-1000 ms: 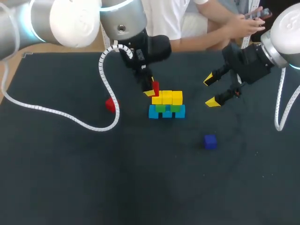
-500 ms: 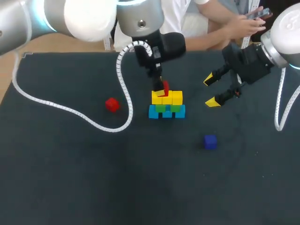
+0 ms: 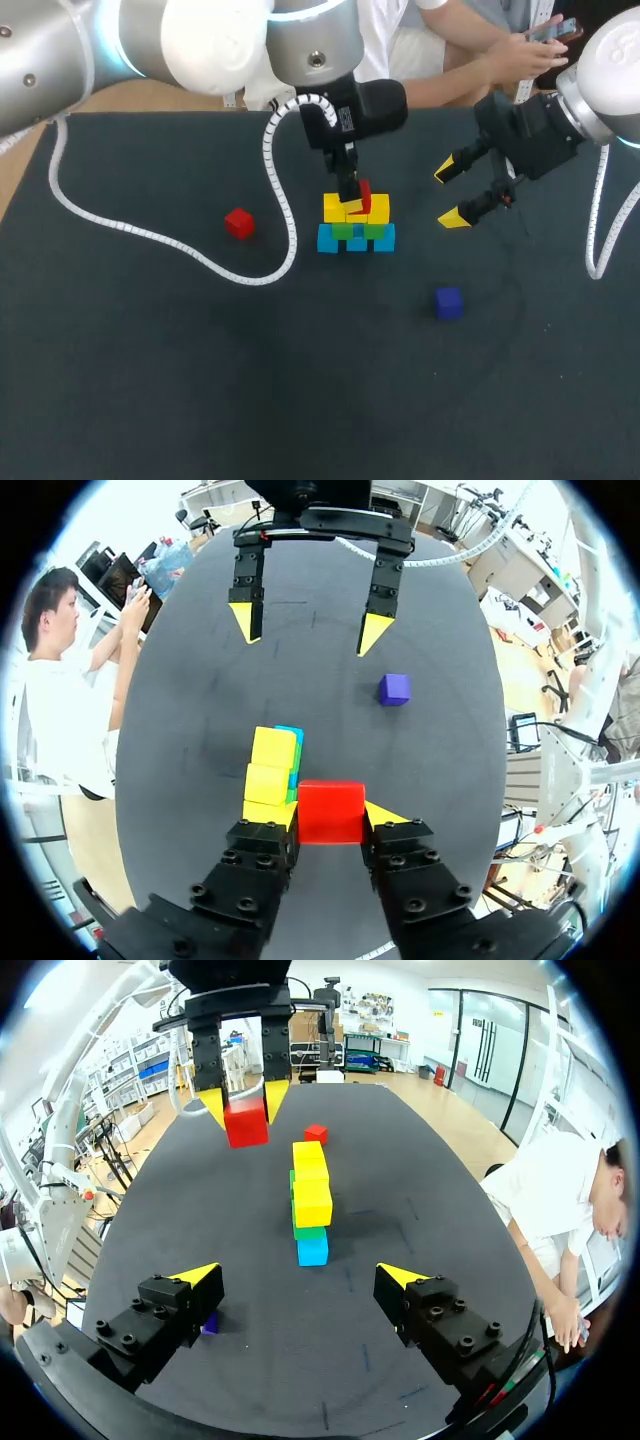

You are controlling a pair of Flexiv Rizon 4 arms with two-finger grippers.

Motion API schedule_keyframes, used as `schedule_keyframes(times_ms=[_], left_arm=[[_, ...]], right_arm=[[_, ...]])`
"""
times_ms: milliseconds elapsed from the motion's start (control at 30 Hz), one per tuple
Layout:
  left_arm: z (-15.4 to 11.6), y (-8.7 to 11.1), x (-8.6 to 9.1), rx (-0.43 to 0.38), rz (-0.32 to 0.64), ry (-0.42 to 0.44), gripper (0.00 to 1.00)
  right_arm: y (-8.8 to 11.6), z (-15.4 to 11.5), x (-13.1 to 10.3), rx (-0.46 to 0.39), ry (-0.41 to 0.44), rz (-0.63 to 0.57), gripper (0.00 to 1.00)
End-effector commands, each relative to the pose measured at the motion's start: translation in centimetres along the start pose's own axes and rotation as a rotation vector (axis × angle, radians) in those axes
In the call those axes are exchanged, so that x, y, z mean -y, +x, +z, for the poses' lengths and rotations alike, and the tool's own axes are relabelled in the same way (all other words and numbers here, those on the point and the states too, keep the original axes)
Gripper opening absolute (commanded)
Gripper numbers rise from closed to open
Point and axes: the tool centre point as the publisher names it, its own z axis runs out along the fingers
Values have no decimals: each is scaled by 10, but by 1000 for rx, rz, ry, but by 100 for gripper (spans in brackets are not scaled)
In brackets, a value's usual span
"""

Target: Place the blue cubes, place green cubes on the blue cubes, place the yellow cubes on the green cubes, then place the red cubes on the yellow cubes, and place purple cube on the red cubes.

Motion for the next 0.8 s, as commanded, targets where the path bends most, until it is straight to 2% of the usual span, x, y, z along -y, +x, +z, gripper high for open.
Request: schedule_keyframes(times_ms=[33,333,800], left_arm=[[5,-1,-7,0,-1,22,0],[9,1,-8,-1,-5,27,0],[13,4,-19,-18,-4,23,0]], right_arm=[[0,0,0,1,1,-1,100],[0,0,0,1,1,-1,100],[0,0,0,1,1,-1,100]])
